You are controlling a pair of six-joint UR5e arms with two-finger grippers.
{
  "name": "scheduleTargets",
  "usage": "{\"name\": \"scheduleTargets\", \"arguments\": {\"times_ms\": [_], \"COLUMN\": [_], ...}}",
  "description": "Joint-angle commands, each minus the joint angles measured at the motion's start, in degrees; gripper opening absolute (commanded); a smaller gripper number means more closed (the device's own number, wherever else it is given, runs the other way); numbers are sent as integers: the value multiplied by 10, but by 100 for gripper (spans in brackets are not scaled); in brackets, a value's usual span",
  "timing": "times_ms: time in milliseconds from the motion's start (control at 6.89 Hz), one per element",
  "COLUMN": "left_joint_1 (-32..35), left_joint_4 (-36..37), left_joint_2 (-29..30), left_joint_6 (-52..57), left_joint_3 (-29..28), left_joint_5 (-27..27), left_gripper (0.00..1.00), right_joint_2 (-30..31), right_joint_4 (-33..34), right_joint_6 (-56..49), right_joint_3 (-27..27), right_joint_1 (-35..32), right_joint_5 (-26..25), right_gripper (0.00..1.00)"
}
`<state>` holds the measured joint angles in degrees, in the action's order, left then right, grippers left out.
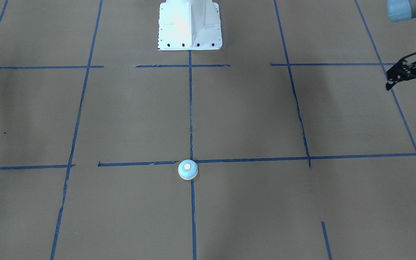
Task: Place and press bell with both arms
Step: 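Move the right gripper over the top of the bell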
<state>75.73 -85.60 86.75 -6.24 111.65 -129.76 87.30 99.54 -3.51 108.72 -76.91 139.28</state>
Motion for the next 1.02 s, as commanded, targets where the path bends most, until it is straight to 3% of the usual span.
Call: {"name": "scheduleTargets", "arguments": {"times_ms": [0, 290, 435, 725, 870], "left_joint_1": [102, 151, 151, 151, 151], "left_joint_4": [1, -8, -10, -10, -9], "left_joint_2": [-76, -115, -126, -124, -124], "left_joint_6": [103, 106, 106, 105, 103], "left_joint_3": [-20, -33, -32, -29, -28], "left_joint_5": [-5, -15, -48, -60, -60], "left_gripper": [100, 100, 100, 100, 100], "right_joint_2": [-83, -176, -213, -331, -405], "right_joint_4": [-1, 0, 0, -1, -8], "right_joint_6": [139, 259, 342, 428, 485], "right_joint_3": [1, -2, -8, -98, -174], "right_joint_1": [89, 183, 246, 300, 323], "right_joint_5": [-3, -59, -104, -144, -175], "right_gripper": [99, 99, 99, 97, 81]}}
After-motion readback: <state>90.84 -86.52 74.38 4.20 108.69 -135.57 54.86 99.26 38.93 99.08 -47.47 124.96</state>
